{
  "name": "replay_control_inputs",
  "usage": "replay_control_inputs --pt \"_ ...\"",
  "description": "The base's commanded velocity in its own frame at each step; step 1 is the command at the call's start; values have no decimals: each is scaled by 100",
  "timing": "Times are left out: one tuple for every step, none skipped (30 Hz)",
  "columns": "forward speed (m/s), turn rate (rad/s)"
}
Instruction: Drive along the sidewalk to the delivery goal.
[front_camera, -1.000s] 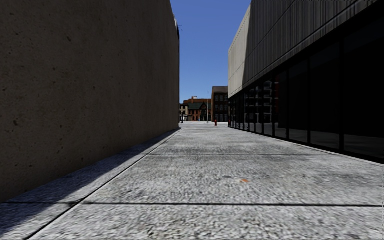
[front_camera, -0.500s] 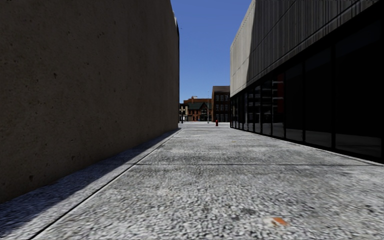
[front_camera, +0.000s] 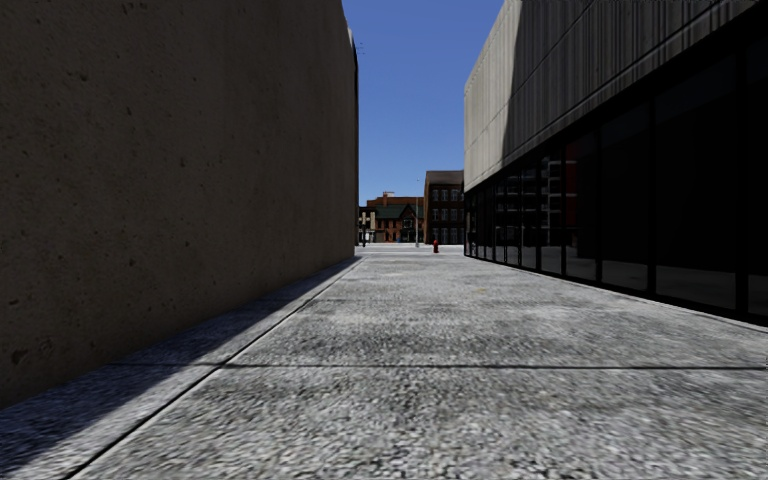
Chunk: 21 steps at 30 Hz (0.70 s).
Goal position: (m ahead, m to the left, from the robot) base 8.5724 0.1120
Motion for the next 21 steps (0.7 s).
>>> replay_control_inputs --pt "200 0" --pt "200 0" --pt "200 0" --pt "200 0" --pt "200 0" --pt "200 0" --pt "200 0" --pt "200 0" --pt "200 0" --pt "200 0" --pt "200 0" --pt "200 0" --pt "200 0" --pt "200 0" --pt "200 0" --pt "200 0" --pt "200 0" --pt "200 0" --pt "200 0" --pt "200 0" --pt "200 0"
